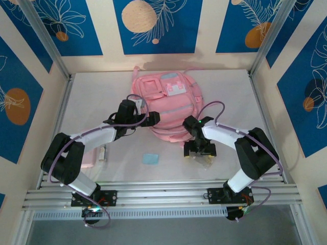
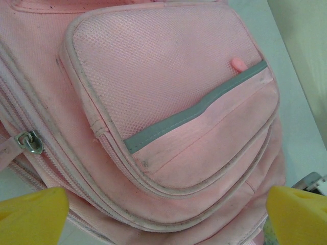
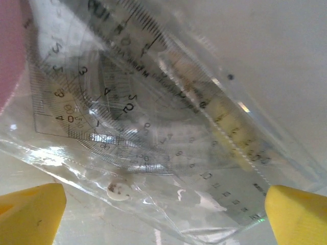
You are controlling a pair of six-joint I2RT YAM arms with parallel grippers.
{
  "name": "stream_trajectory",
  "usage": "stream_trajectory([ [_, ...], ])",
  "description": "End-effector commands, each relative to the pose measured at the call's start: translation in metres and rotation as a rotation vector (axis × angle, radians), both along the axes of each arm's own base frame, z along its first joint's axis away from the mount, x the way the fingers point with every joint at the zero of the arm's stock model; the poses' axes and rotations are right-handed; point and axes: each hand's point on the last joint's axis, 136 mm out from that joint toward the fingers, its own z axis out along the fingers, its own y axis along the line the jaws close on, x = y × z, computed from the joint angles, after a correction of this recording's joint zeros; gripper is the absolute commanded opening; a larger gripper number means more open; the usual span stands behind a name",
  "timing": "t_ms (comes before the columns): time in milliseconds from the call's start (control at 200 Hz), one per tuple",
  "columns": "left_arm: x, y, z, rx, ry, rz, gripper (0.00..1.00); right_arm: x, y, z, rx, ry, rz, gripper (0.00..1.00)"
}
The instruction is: Pack the student bag
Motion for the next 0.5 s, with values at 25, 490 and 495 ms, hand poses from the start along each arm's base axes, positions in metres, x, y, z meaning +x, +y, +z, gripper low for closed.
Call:
stream_trajectory([
  [25,-0.004,-0.007,0.012,-0.027,-0.005,-0.027,0.98,-0.015,0.014,-0.021,0.020,0.058,-0.017,0.97],
  [490,-0.004,-0.005,0.010,-0.026,-0.003,-0.017,0.98,-0.020,-0.007,-0.025,-0.055,0.090,-0.046,0.22],
  [495,-0.004,-0.005,0.010,-0.027,-0.003,-0.016,0.98,-0.020,-0.007,-0.024,-0.054,0.090,-0.048,0.22],
])
